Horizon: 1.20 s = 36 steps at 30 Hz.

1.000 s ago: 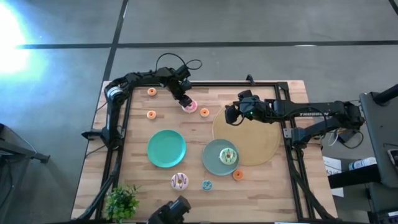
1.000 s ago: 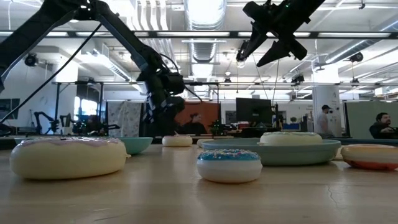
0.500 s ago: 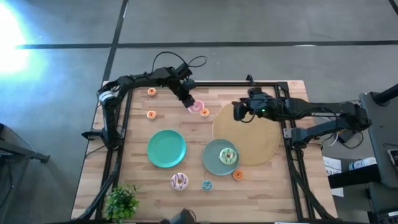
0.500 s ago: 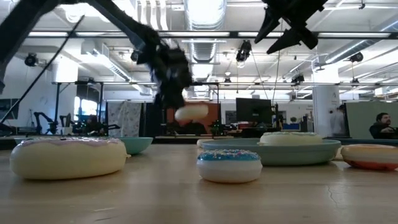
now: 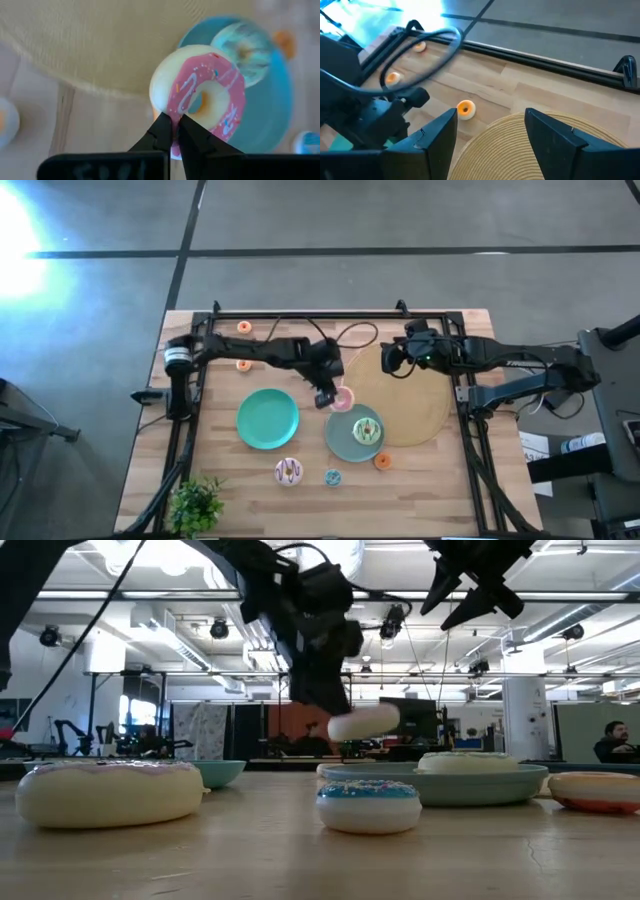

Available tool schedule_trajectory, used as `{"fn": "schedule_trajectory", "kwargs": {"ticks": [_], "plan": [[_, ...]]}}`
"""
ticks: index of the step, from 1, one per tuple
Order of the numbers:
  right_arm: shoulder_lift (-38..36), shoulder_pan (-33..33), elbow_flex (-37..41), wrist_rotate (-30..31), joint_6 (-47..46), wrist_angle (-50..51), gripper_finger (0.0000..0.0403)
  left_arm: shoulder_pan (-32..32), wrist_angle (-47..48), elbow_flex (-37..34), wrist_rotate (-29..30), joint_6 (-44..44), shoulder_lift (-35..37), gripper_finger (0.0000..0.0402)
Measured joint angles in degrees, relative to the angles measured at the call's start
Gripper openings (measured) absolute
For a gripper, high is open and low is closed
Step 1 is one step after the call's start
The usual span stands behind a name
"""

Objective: Pick & Place donuts
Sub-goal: Put the big pink donut on the gray plate

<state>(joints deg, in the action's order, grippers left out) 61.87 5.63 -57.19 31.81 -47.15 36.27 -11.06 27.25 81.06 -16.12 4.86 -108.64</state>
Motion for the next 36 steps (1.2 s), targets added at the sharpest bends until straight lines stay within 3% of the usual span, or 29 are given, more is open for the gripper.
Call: {"fn": "schedule_trajectory", "kwargs": {"ticks": [14, 21, 32, 36], "plan": [[1.6, -0.4, 0.0, -0.9, 0.9, 0.1, 0.0224, 6.9, -3.3, -0.1, 0.7, 6.6, -4.5, 0.0003], [1.6, -0.5, 0.0, -0.9, 1.3, 0.4, 0.0224, 8.1, -3.3, 1.5, 5.9, 9.9, -3.9, 0.0001], [1.6, -0.5, 0.0, -1.0, 1.7, 1.0, 0.0224, 10.6, -8.8, 2.2, 7.2, 12.9, -5.2, 0.0001], [1.6, -0.6, 0.0, -0.9, 2.3, 1.1, 0.0224, 10.7, -9.4, 2.1, 4.8, 13.8, -6.6, 0.0001]]}}
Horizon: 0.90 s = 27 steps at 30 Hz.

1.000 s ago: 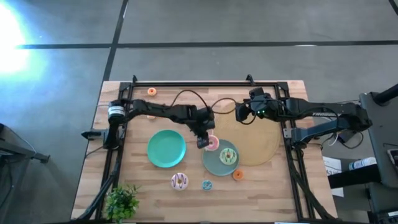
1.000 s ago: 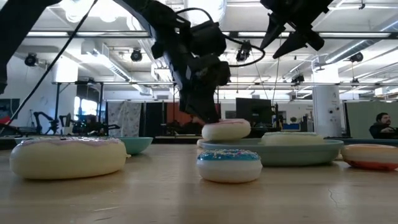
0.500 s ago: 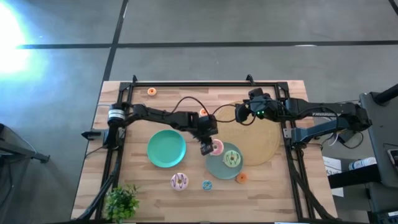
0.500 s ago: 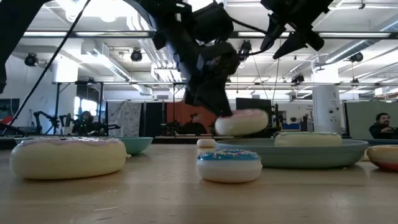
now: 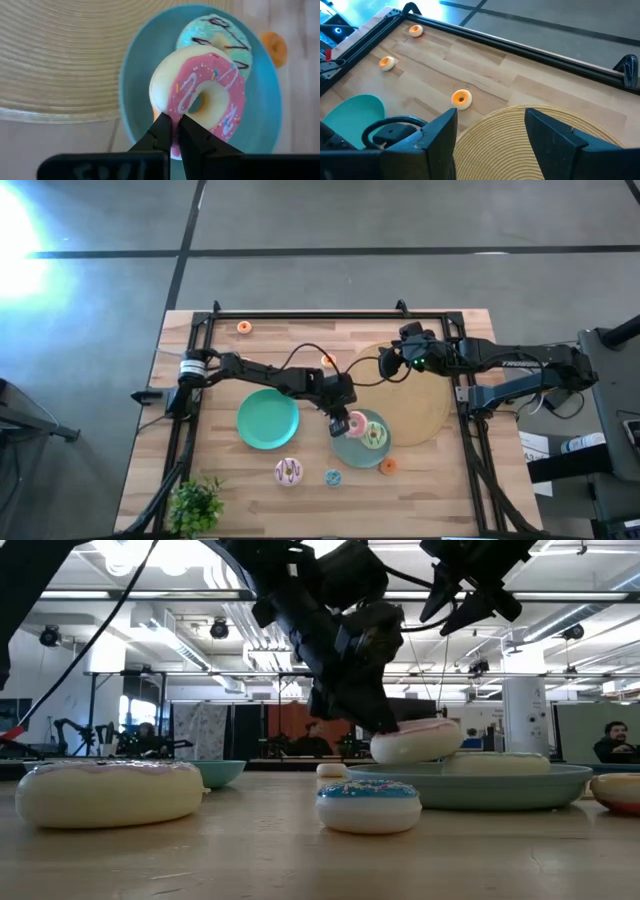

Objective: Pick & Place donuts
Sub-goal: Put the big pink donut on the gray plate, then put the big purple donut on the gray plate

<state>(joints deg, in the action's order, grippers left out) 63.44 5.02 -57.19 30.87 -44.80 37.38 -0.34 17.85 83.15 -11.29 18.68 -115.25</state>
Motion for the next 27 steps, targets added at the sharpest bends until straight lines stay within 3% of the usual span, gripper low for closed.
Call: {"fn": "schedule_trajectory", "kwargs": {"ticks": [3, 6, 14, 21, 27], "plan": [[0.0, 0.0, 0.0, 0.0, 0.1, 0.2, 0.0224, 0.5, -0.5, 0.0, -0.9, 1.9, -0.4, 0.0016], [0.0, 0.0, 0.0, 0.0, 0.4, 0.2, 0.0224, 0.8, -0.5, 0.0, -1.0, 2.5, -0.4, 0.0056], [0.0, -0.4, 0.0, -0.3, 1.6, 0.2, 0.0224, 0.9, 3.7, 0.0, 4.1, 2.5, 2.0, 0.0149], [0.0, -1.5, 0.0, -1.0, 3.6, 0.4, 0.0224, 2.6, 13.9, -0.1, 6.2, -1.7, 6.9, 0.0158], [0.0, -2.2, 0.0, -1.3, 5.0, 1.3, 0.0224, 5.8, 20.2, -1.2, 13.9, -11.1, 12.3, 0.0158]]}}
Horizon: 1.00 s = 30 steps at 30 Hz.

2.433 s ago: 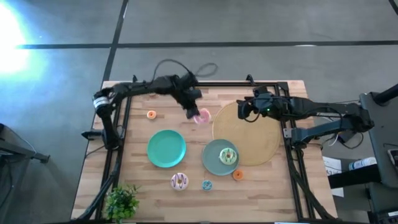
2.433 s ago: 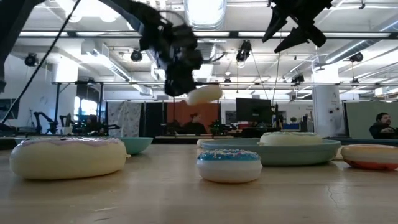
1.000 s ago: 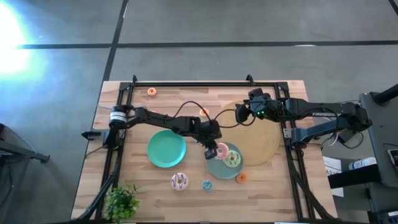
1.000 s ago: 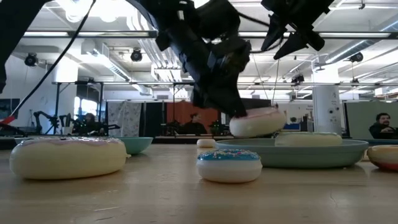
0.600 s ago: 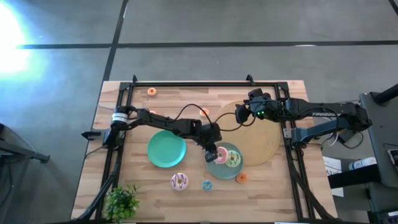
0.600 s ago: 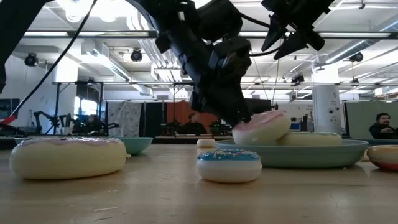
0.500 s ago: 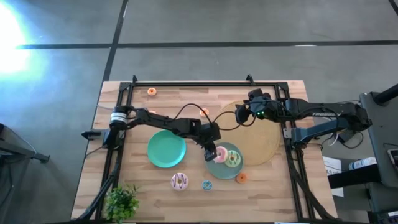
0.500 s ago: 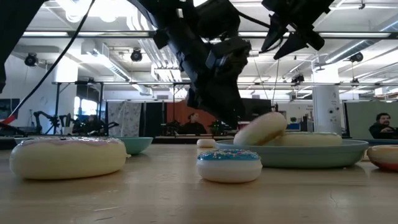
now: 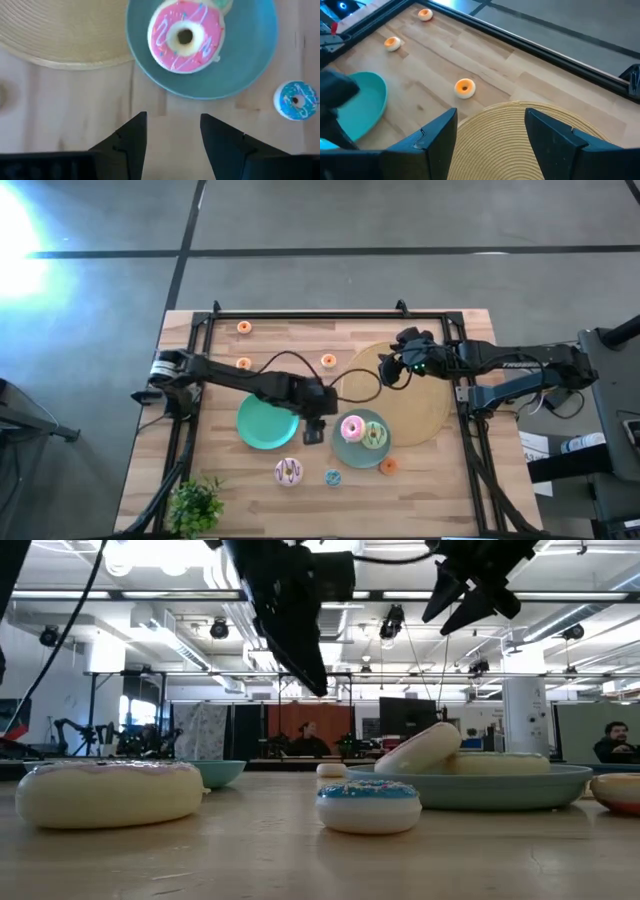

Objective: Pick & Place donuts
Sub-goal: Put the big purple donut on the gray plate

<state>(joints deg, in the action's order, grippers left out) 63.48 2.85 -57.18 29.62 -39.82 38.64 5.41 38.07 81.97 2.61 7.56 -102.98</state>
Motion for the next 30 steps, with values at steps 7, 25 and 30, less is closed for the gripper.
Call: {"fn": "schedule_trajectory", "kwargs": {"ticks": [7, 25, 30], "plan": [[0.4, -0.5, 0.2, -2.9, 0.4, 0.0, 0.0224, -0.3, 7.6, -2.9, -0.9, 9.3, 5.1, 0.0158], [0.5, -7.7, 0.9, -0.4, -7.3, -5.9, 0.0224, 17.9, -17.2, -26.8, -2.1, -1.5, 13.4, 0.0158], [0.5, -10.1, 1.0, 3.6, -9.5, -6.0, 0.0224, 18.0, -17.1, -26.8, -2.6, -2.7, 11.3, 0.0158]]}}
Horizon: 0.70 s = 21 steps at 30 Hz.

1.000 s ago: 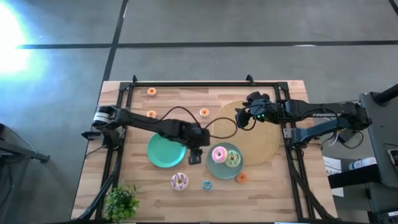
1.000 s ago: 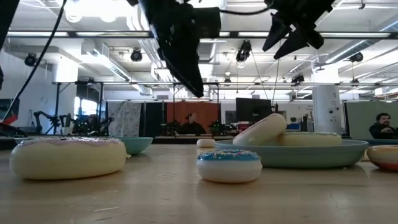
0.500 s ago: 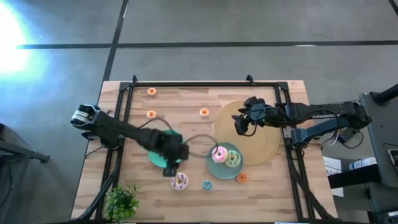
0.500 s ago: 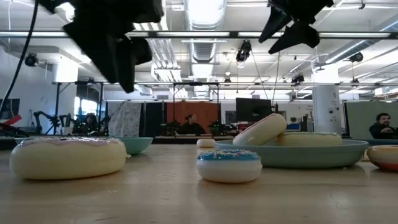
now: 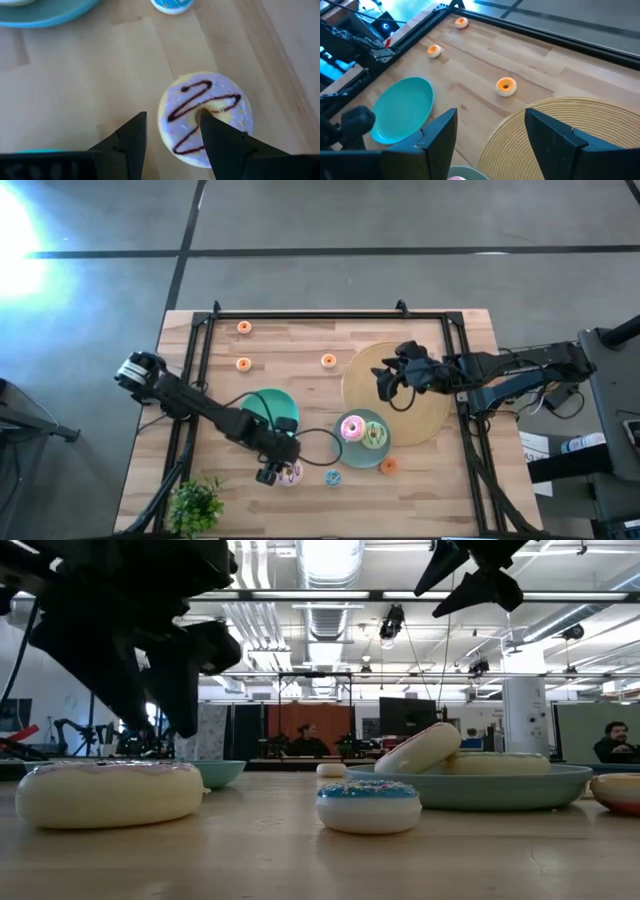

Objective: Pick & Place donuts
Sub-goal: Put the big purple donut on the gray plate

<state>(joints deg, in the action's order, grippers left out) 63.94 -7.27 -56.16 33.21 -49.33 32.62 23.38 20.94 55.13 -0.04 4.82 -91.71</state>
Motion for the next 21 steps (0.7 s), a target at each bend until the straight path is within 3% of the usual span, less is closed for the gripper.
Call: {"fn": "schedule_trajectory", "kwargs": {"ticks": [15, 21], "plan": [[0.0, -1.1, 1.4, 1.4, -1.7, 0.1, 0.0224, -0.4, -0.9, 2.9, -1.3, -0.5, -9.1, 0.0154], [0.0, -1.1, 1.8, 1.4, -1.5, 0.1, 0.0224, -1.1, -0.5, 4.4, -3.7, -0.5, -10.9, 0.0088]]}}
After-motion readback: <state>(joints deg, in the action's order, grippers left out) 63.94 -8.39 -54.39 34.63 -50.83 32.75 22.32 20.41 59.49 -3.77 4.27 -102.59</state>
